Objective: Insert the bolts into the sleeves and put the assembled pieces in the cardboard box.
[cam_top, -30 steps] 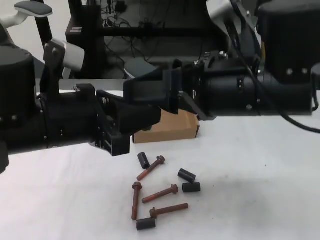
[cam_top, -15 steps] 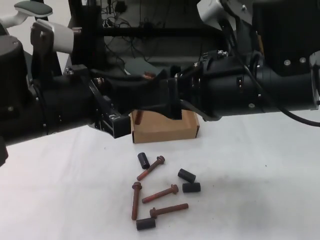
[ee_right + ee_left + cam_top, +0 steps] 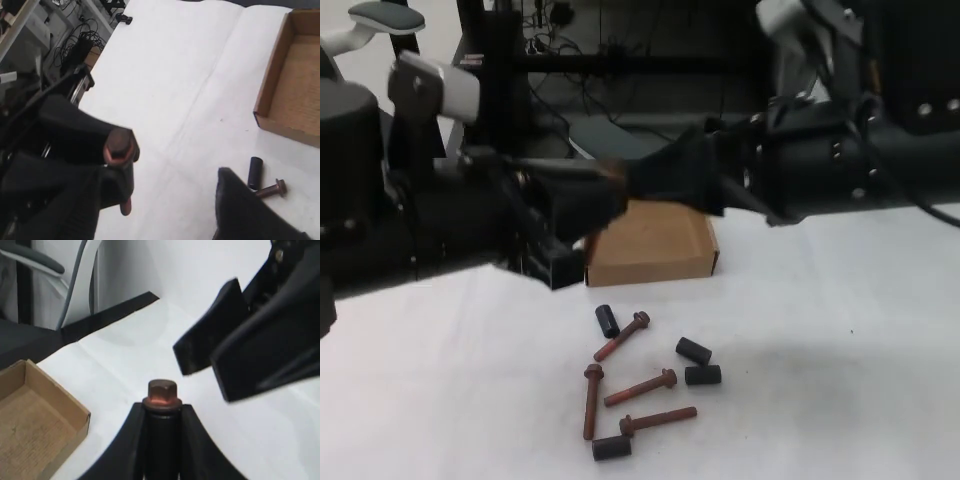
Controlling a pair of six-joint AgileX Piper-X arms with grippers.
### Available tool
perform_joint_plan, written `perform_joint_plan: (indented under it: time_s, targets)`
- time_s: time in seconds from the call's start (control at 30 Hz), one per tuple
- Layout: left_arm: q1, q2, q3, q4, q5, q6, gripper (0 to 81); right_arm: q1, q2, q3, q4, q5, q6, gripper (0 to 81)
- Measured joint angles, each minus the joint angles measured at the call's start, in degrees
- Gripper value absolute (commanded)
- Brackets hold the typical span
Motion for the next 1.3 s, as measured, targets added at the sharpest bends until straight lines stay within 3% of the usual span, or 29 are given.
perform_joint_plan:
  time_s: [0.33, 0.57, 0.83, 1.03, 1.3]
  targets:
    - [0.0, 3.1, -2.3, 3.4, -4.9, 4.3, 1.7, -2.1, -1.6, 0.2, 20.7, 1.6, -7.5, 65.9]
    - [-0.1, 17.2, -17.9, 15.3, -9.5, 9.5, 1.7, -2.1, -2.1, 3.2, 34.6, 7.3, -12.9, 65.9]
    - [-0.1, 35.7, -40.8, 29.3, -12.4, 10.1, 1.7, -2.1, -6.3, 13.9, 36.0, 7.6, -12.2, 65.9]
    - [-0.1, 47.2, -53.9, 37.3, -14.8, 10.1, 1.7, -2.1, -17.8, 22.4, 32.2, 7.6, -8.1, 42.8]
    - [-0.1, 56.0, -61.2, 40.8, -16.8, 10.1, 1.7, -2.1, -37.3, 31.5, 23.5, 7.7, -2.9, 43.3]
